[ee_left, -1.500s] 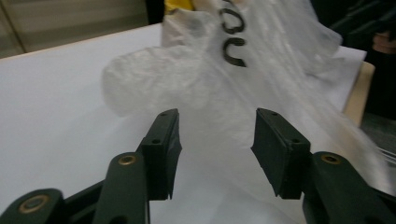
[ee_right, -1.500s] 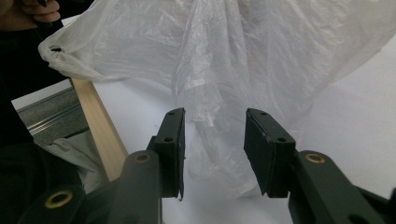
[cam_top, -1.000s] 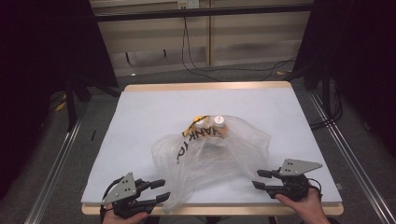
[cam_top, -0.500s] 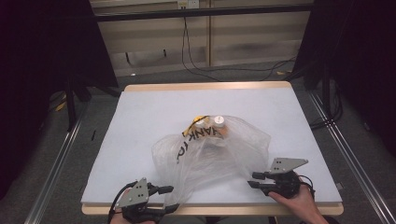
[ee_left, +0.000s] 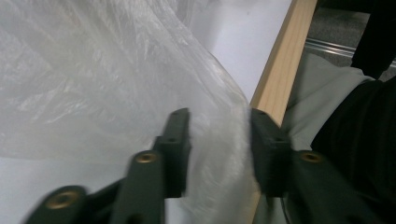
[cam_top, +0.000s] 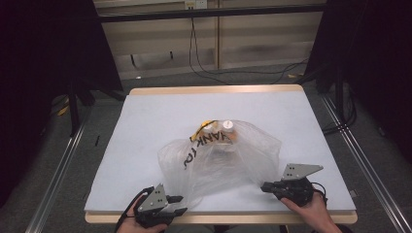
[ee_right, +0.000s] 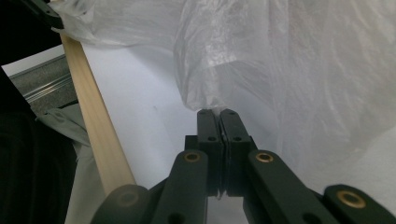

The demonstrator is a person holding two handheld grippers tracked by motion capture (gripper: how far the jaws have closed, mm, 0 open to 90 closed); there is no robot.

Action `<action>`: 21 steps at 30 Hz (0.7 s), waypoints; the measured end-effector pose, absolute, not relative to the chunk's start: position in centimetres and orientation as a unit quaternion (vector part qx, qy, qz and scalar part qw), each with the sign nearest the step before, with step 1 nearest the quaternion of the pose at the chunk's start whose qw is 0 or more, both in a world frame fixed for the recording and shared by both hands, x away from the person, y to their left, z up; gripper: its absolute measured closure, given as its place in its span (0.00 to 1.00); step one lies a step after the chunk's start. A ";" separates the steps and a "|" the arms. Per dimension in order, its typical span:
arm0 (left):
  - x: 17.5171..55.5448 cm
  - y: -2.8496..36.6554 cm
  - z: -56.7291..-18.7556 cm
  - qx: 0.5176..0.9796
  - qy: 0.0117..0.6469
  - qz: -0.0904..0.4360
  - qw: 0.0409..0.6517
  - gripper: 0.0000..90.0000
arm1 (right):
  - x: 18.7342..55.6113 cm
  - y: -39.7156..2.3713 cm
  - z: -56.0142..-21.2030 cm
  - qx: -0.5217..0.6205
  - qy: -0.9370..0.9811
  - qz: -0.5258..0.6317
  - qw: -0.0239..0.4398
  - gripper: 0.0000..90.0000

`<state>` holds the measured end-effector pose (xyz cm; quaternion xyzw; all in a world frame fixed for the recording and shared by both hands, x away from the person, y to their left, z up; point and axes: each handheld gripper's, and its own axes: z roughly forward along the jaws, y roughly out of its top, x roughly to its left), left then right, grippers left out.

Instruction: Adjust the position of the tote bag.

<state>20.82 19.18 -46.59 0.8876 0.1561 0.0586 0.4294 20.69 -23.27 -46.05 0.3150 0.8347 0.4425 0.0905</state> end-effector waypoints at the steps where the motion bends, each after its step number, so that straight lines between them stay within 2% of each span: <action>1: 20.9 19.3 -46.5 0.889 0.157 0.059 0.427 0.82 | 20.7 -23.3 -46.0 0.316 0.833 0.445 0.090 0.98; 5: 21.3 19.9 -46.2 0.880 0.163 0.043 0.444 0.97 | 20.7 -23.5 -45.8 0.313 0.830 0.453 0.090 0.99; 9: 21.3 20.2 -46.1 0.871 0.170 0.024 0.460 0.98 | 20.6 -23.5 -45.7 0.311 0.828 0.458 0.088 0.99; 21: 21.7 22.1 -44.9 0.839 0.188 0.035 0.509 0.99 | 20.3 -24.1 -44.1 0.297 0.803 0.507 0.098 0.99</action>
